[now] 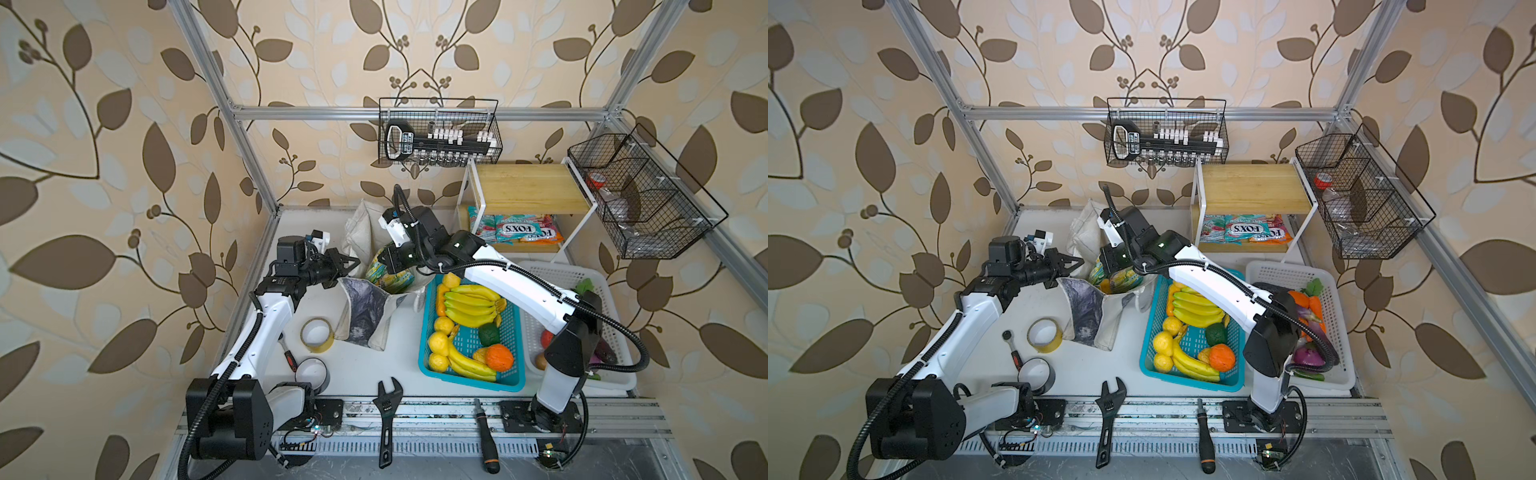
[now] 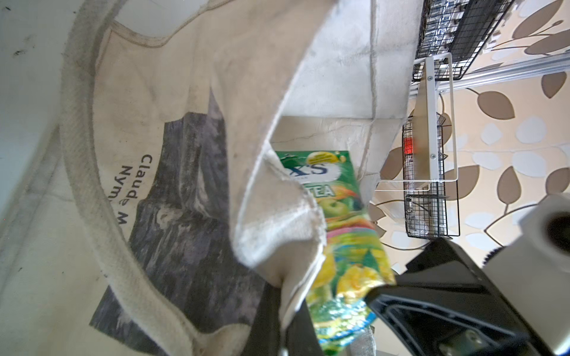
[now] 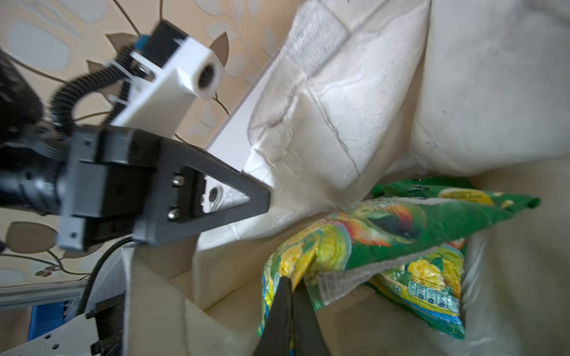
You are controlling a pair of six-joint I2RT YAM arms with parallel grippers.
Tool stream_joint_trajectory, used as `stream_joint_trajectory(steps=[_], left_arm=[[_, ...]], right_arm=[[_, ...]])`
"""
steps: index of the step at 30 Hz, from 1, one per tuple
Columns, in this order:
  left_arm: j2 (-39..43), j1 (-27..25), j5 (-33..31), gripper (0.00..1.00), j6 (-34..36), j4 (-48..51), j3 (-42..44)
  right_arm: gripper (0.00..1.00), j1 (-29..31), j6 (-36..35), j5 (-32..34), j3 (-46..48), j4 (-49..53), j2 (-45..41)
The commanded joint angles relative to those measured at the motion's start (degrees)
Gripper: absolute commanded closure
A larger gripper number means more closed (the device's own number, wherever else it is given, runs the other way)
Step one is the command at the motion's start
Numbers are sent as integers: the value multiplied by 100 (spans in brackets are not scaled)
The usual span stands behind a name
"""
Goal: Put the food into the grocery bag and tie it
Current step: 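Carry the second candy bag with the right gripper into the tote bag, then open the right gripper to drop the candy bag inside the tote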
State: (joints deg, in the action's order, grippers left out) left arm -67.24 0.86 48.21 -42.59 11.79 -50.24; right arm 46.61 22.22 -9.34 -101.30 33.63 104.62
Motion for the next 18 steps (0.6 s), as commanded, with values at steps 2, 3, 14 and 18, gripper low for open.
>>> stream_joint_trajectory(steps=[2, 3, 14, 18], left_arm=[[114, 60, 275, 100, 23, -230, -69], [115, 58, 277, 100, 25, -230, -59], [106, 56, 277, 100, 25, -227, -56], [105, 57, 268, 100, 23, -229, -50]], right_arm=[[100, 32, -159, 35, 174, -387, 254], [100, 32, -144, 16, 204, -425, 324], [96, -10, -135, 476, 191, -225, 928], [64, -40, 19, 648, 142, -261, 927]])
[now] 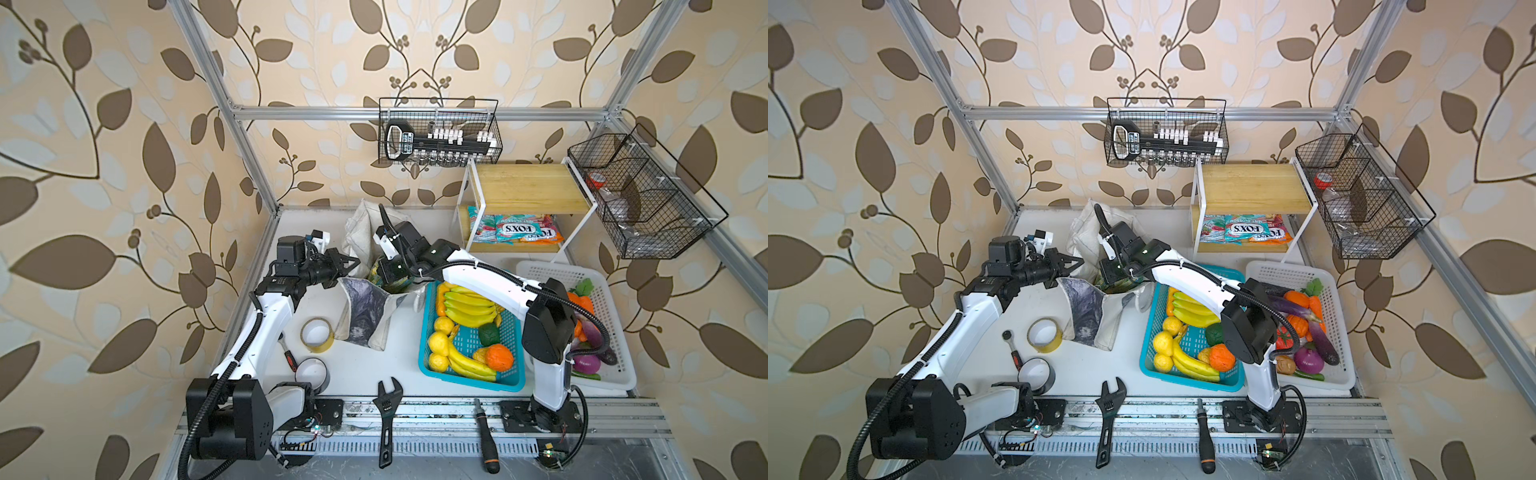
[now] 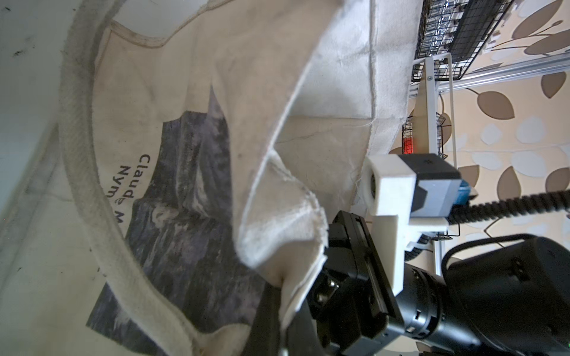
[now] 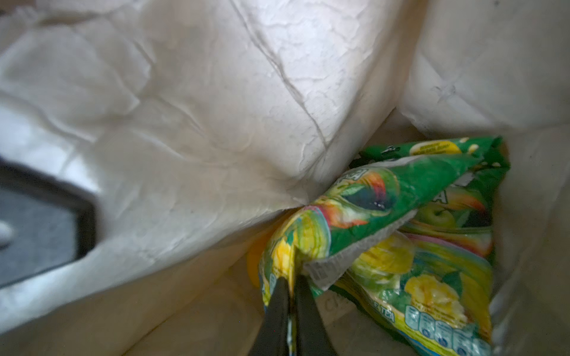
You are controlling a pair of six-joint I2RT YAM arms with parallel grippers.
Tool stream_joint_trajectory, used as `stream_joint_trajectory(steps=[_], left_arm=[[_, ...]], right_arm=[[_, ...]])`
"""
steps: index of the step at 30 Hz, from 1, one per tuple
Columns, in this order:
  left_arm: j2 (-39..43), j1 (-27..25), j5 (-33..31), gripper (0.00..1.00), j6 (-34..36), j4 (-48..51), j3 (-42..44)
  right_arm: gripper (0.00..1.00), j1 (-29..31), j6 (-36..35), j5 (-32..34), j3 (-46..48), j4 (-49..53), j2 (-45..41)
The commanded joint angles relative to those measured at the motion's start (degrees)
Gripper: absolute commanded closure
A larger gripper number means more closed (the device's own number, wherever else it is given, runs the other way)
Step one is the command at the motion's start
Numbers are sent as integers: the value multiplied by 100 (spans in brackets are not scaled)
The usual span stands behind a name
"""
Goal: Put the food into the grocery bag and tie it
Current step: 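Open the right gripper to drop the candy bag inside the tote, then move the right gripper over the white vegetable basket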
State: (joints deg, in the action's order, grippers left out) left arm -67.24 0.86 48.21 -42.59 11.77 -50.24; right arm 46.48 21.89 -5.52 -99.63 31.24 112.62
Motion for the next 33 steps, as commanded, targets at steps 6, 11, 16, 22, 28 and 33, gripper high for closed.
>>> stream_joint_trajectory(steps=[6, 11, 16, 22, 28, 33], left_arm=[[97, 60, 277, 100, 27, -219, -61], [115, 60, 269, 100, 23, -219, -57], [123, 59, 269, 100, 14, -220, -52], [168, 61, 216, 100, 5, -245, -8], [194, 63, 228, 100, -21, -272, -5], [207, 58, 250, 100, -83, -358, 32]], right_arm=[[53, -25, -5, 293, -256, 100, -74], [12, 34, -60, 682, -211, 165, -723], [0, 53, -136, 932, -11, 216, -1544], [0, 54, -209, 1403, 715, 282, -2783], [0, -34, -105, 2426, 2100, 371, -4354], [0, -931, 339, 2034, 3904, -161, -5850]])
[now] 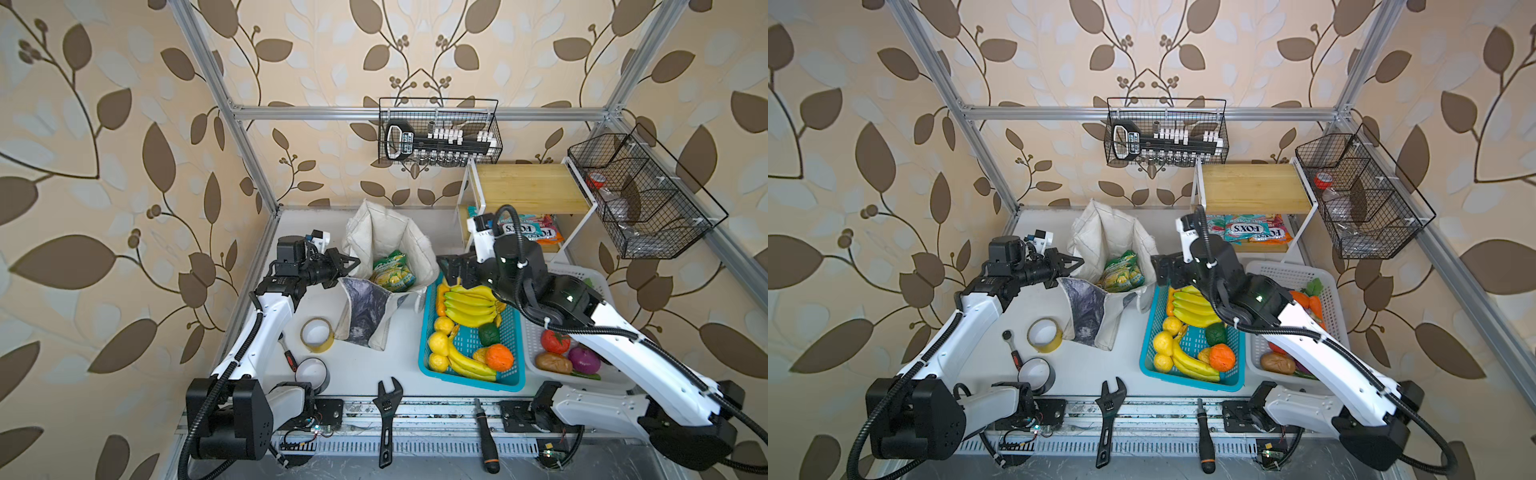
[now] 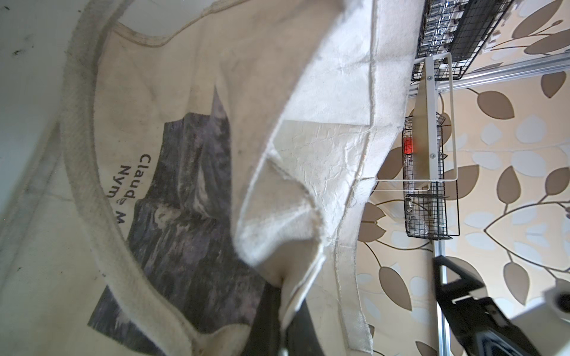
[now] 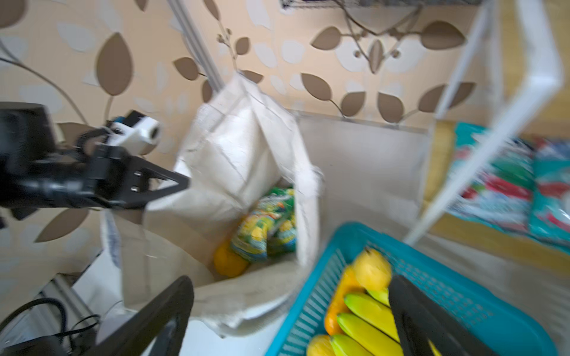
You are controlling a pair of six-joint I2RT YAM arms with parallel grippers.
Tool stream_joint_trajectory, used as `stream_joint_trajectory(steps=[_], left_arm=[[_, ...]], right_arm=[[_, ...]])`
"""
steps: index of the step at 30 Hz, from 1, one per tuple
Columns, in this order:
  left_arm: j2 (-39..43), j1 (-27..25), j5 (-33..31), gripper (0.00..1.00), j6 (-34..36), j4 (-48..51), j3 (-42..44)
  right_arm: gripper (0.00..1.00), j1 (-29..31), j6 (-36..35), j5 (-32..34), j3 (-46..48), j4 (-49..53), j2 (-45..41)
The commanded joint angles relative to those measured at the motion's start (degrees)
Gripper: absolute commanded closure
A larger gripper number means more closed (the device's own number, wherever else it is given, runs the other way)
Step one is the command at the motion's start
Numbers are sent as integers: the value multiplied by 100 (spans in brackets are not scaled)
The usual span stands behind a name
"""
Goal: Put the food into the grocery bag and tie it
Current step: 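Move the right gripper over the white vegetable basket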
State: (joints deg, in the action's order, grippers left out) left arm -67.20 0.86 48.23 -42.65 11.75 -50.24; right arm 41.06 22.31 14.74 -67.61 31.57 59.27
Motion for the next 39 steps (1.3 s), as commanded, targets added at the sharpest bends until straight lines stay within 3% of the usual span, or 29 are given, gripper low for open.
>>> stream_joint_trajectory(steps=[1, 5, 8, 12, 17, 22, 32, 36, 39], left_arm=[[207, 62, 257, 100, -85, -366, 40], [235, 55, 275, 100, -82, -366, 67], [234, 59, 303, 100, -111, -391, 57], [249, 62, 334, 100, -129, -402, 82], [269, 56, 310, 100, -170, -475, 140], [282, 60, 345, 100, -309, -664, 215], [372, 62, 409, 100, -423, -779, 300], [366, 61, 449, 100, -576, -964, 435], [339, 58, 487, 100, -595, -1075, 470]], right_arm=[[0, -731, 479, -414, 1043, -262, -804], [0, -1935, 889, -1660, 1978, -304, -1809], [1, -2464, 851, -1787, 2388, -181, -2272], [2, -2797, 711, -1719, 2667, -92, -2489], [3, -3108, 635, -1090, 2991, -31, -2938], [0, -3714, 936, -843, 3422, -176, -3391], [2, -5710, 1443, -1953, 4015, -1002, -3076], [2, -7038, 1815, -3171, 4122, -1348, -2852], [2, -7335, 1835, -3071, 4252, -1445, -2799]])
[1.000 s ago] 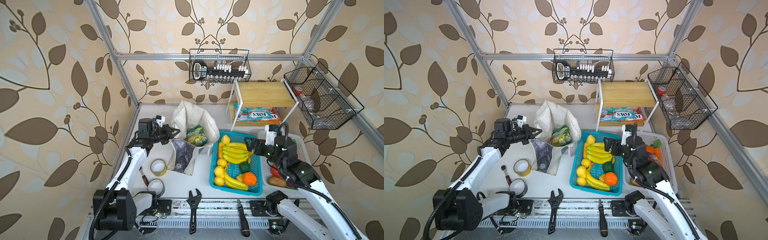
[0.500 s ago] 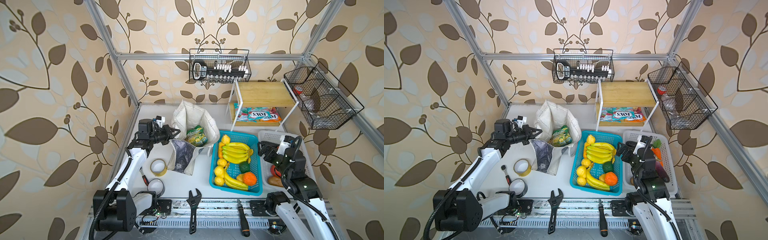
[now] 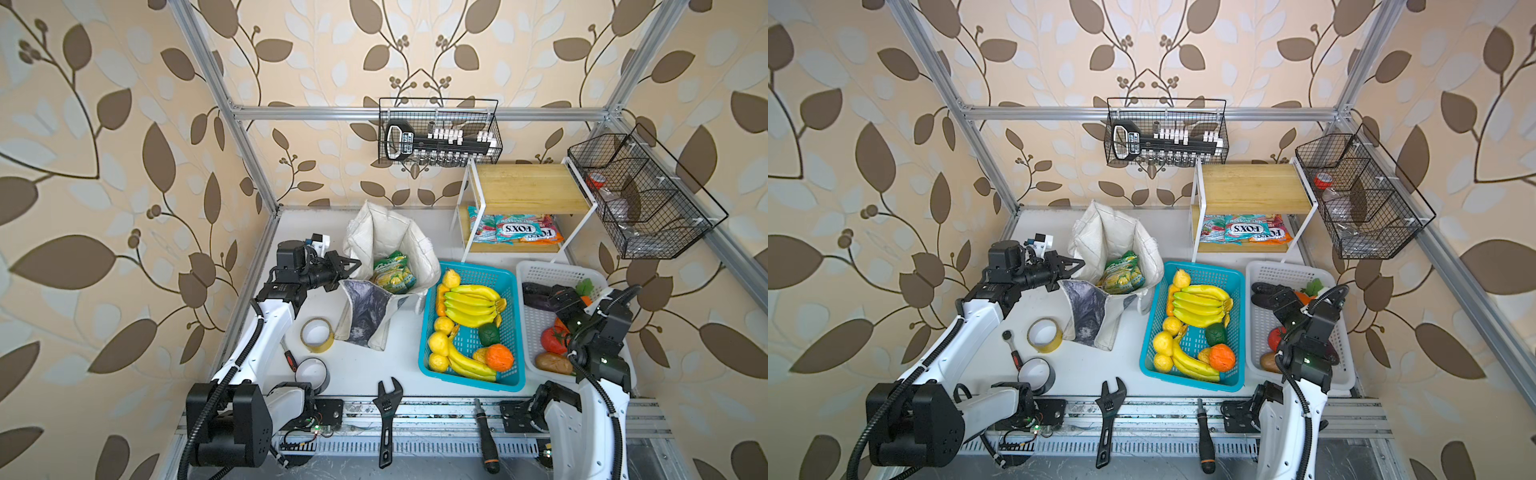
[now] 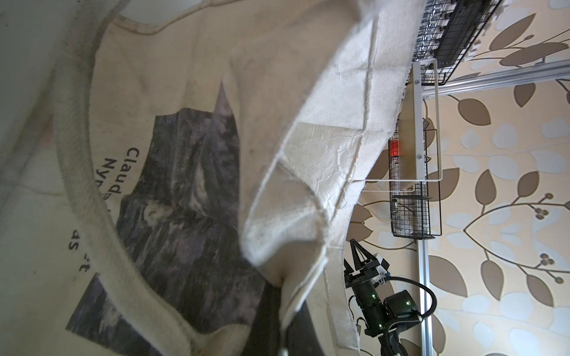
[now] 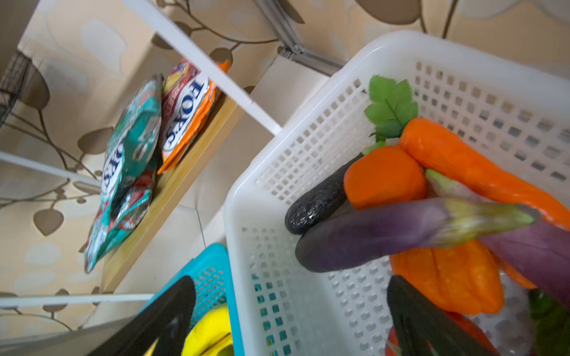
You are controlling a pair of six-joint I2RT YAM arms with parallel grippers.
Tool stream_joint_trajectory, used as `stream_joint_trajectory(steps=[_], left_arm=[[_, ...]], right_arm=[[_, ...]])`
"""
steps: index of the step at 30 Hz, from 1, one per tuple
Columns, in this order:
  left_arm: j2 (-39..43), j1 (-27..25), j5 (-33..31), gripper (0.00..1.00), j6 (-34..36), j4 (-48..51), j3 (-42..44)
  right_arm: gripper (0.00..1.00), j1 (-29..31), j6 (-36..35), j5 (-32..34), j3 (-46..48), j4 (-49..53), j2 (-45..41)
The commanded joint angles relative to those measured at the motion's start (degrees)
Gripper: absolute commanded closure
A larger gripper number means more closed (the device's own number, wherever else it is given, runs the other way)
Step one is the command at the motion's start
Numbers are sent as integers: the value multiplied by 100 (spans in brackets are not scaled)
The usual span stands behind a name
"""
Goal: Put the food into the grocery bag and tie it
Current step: 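Move the right gripper over the white vegetable basket, then lower the right gripper and close it on the purple eggplant's end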
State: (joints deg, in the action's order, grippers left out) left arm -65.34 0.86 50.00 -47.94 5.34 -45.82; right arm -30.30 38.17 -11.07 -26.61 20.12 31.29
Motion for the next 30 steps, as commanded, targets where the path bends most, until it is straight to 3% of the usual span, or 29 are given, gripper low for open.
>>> stream_joint_trajectory(steps=[1, 8, 19, 30], left_arm=[[160, 62, 302, 100, -66, -463, 51], [223, 59, 275, 100, -268, -535, 117], [154, 62, 375, 100, -409, -693, 162], [109, 58, 285, 100, -295, -546, 127]], right_arm=[[2, -349, 331, -589, 226, -363, -32], [4, -877, 760, -710, 793, -1052, 32], [13, -915, 391, 36, 872, -1379, 283], [15, -1034, 502, -158, 1170, -2161, 853]])
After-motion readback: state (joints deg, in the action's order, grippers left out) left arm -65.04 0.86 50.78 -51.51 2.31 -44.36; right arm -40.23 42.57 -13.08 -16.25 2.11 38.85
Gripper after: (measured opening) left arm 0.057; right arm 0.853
